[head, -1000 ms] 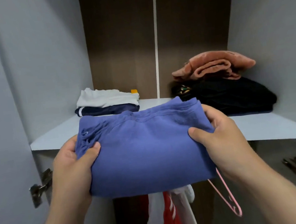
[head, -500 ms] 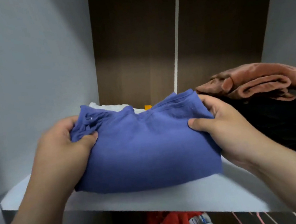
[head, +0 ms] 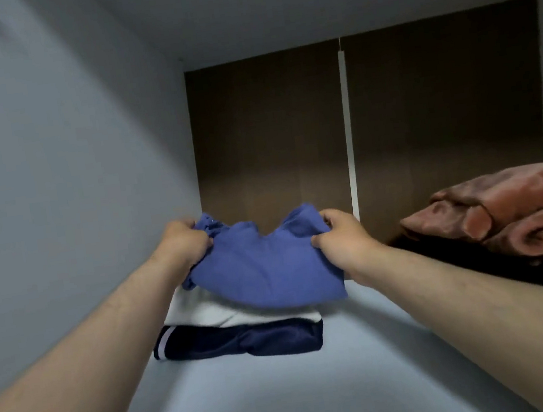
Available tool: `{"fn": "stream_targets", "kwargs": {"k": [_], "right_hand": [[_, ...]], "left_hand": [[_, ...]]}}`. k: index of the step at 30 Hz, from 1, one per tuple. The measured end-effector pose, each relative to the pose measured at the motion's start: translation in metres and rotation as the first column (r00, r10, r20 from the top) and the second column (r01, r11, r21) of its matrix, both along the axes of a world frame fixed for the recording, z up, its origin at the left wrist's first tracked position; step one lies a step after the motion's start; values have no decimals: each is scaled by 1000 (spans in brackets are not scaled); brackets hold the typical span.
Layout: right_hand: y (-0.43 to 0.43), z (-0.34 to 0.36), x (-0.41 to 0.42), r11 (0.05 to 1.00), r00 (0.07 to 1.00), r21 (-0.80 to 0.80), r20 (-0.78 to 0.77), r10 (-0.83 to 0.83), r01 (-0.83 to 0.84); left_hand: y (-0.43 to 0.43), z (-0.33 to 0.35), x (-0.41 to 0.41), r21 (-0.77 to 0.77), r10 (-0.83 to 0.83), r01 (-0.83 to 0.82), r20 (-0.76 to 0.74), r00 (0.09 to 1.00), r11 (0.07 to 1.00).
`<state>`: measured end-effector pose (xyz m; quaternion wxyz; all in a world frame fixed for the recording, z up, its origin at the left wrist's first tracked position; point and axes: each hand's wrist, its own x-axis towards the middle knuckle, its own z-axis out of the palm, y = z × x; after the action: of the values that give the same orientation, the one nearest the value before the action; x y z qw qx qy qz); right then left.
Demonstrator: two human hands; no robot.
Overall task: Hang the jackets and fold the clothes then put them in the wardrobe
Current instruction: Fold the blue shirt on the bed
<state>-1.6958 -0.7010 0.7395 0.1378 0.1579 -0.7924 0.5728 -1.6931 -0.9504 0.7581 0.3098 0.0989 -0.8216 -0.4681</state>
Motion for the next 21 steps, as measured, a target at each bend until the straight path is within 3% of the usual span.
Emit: {"fn": "stream_targets", "kwargs": {"k": [4,7,9,10,12,13,14,16,18,20,21], "right_hand": [[-19,-3,-40,991,998,-129,57,-32,39],[-37,-24,-59,991,985,-130,170,-7,29],[-46,-42,-67,998,973,59,231,-17,4],[-49,-47,-70,986,971,165,232,-49,11],[-49,-48,-75,943,985,312,88,-151,117],[-48,-44,-76,906,977,366,-67,-201,211],[-48,-40,-76,856,946,419,-245,-214,302],[-52,-35,-73,753,879,550,-471,-77,360],[-60,-44,-72,643,926,733,-364,97,221],[-66,-64,-75,569,990,822,-70,126,-15],[-67,-74,-77,583,992,806,47,114,-105]], "left_hand": [[-16,-12,-35,-115,54,-50,25,998,992],[-32,-28,-46,-351,184,-129,129,974,927],[-39,-43,-46,-593,322,-161,176,930,789],[-39,-47,-46,-698,376,-205,99,921,686],[-30,-43,-50,-832,374,-305,-128,919,464],[-22,-37,-51,-850,312,-302,-173,934,432],[-13,-31,-53,-835,254,-202,-78,964,512],[0,-32,-60,-712,167,125,326,931,691],[0,-57,-65,-709,176,286,502,847,644],[-13,-78,-65,-729,155,321,503,850,604],[-19,-82,-65,-716,130,327,503,855,617]]}}
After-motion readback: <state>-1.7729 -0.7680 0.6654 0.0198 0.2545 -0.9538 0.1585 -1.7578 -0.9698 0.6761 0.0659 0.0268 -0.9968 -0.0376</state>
